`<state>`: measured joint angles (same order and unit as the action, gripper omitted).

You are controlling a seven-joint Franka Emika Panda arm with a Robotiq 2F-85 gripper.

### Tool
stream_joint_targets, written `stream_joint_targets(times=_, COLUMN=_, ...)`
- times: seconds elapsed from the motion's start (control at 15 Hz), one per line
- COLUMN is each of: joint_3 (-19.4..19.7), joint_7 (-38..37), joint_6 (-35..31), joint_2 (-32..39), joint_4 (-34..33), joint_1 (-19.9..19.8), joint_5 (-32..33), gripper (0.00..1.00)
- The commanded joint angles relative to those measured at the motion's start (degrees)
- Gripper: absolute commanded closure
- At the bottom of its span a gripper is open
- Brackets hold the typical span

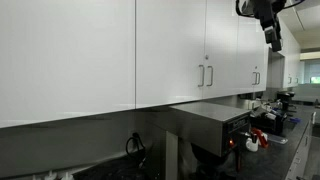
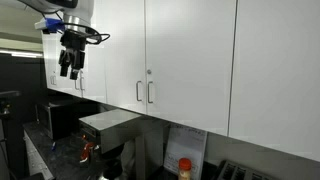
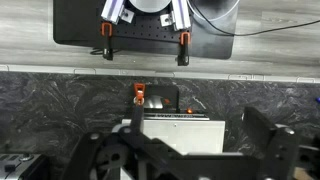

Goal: Open the right door on the third upper cabinet from the left, remove the container of sugar from the cabinet and place it on top of the coffeemaker

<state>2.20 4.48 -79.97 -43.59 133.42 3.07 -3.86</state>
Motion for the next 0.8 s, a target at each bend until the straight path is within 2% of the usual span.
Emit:
stream_joint_targets(times=0.0, joint_3=-0.41, joint_7=0.36, joint_6=0.16, joint_2=0.09, joint_4=-0.16, joint_1=-0.65, joint_5=-0.22, gripper=0.00)
stream_joint_targets(times=0.4, joint_3=-0.41, joint_7=0.36, joint_6=0.15, joint_2=0.09, joint_4=-0.16, joint_1=-0.65, joint_5=-0.22, gripper=0.00)
stream_joint_targets(times=0.6, joint_3=2.34, joint_7=2.79, joint_6=-0.04, joint_2=2.32, joint_4=-0.41, joint_1=-1.25, joint_5=0.39, gripper=0.00)
stream_joint_targets(times=0.73, joint_3=5.02, joint_7=6.59, joint_6=-3.04, joint_2=2.25, joint_4=0.30, joint_1=-1.66, joint_5=1.58, gripper=0.00)
